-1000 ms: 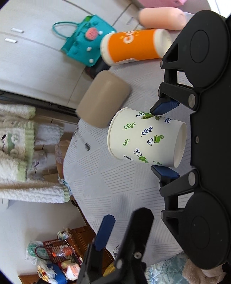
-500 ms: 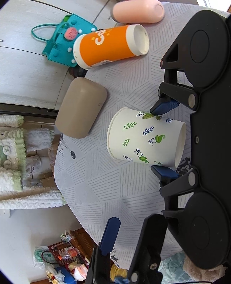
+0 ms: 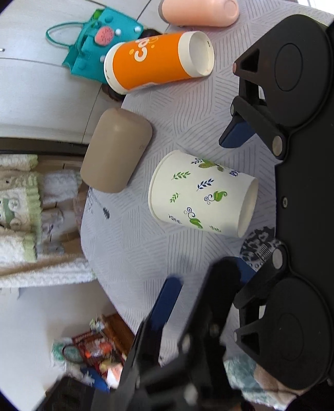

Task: Flip cup upright
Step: 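Lift the paper cup with the right gripper and rotate it rim-up, then lower the upright cup onto the cloth and open the right gripper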

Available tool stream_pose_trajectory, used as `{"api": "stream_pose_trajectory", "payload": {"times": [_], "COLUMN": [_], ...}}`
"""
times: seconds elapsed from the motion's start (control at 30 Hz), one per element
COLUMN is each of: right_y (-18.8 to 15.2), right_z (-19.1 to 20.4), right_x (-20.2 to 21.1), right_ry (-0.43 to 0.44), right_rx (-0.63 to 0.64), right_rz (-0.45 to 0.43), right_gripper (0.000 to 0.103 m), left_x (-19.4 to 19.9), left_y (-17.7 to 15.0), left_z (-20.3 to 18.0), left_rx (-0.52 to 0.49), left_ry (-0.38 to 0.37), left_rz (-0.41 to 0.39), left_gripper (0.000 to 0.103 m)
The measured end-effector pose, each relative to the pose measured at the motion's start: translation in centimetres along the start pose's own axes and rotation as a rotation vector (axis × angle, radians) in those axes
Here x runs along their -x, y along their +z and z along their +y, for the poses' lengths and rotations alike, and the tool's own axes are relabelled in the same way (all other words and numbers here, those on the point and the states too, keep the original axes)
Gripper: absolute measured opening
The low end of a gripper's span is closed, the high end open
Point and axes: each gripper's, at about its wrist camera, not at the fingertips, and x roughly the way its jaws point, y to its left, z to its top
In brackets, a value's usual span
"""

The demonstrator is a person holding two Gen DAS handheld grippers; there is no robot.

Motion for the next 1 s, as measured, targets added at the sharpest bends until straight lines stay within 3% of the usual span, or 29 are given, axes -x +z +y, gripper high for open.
{"api": "stream_pose_trajectory", "payload": {"times": [0.07, 0.27, 0.33, 0.47, 0.53, 0.67, 0.73, 0.87, 1.0], "right_y": [0.1, 0.7, 1.0, 1.2, 1.3, 1.2, 1.1, 0.9, 0.5], "right_z": [-0.5, -1.3, -1.7, -3.0, -3.5, -4.2, -4.2, -3.9, -2.7], "right_x": [0.2, -0.8, -1.2, -1.6, -1.7, -1.7, -1.4, -0.9, -0.4], "right_ry": [0.039, 0.120, 0.135, 0.197, 0.223, 0.227, 0.215, 0.198, 0.118], "right_rx": [-0.005, -0.017, -0.023, -0.074, -0.102, -0.130, -0.128, -0.104, -0.025], "right_rz": [-0.001, 0.018, 0.025, 0.019, 0.015, -0.004, -0.015, -0.050, -0.115], "right_gripper": [0.094, 0.094, 0.094, 0.094, 0.095, 0.086, 0.073, 0.073, 0.072], "left_x": [-1.1, -3.3, -3.6, -4.1, -4.3, -3.6, -3.2, -2.5, -1.8], "left_y": [0.6, 1.2, 1.3, 1.5, 1.5, 1.8, 1.7, 1.4, 0.7], "left_z": [0.2, 0.1, 0.2, 0.2, 0.4, 0.6, 0.3, -0.5, -1.5], "left_rx": [0.033, 0.066, 0.065, 0.038, 0.046, 0.004, -0.038, -0.124, -0.230], "left_ry": [-0.041, -0.016, 0.003, 0.021, 0.011, 0.009, 0.026, 0.035, 0.059], "left_rz": [0.025, 0.042, 0.026, 0.024, 0.026, -0.014, -0.038, -0.092, -0.172], "left_gripper": [0.101, 0.100, 0.095, 0.069, 0.065, 0.060, 0.059, 0.057, 0.058]}}
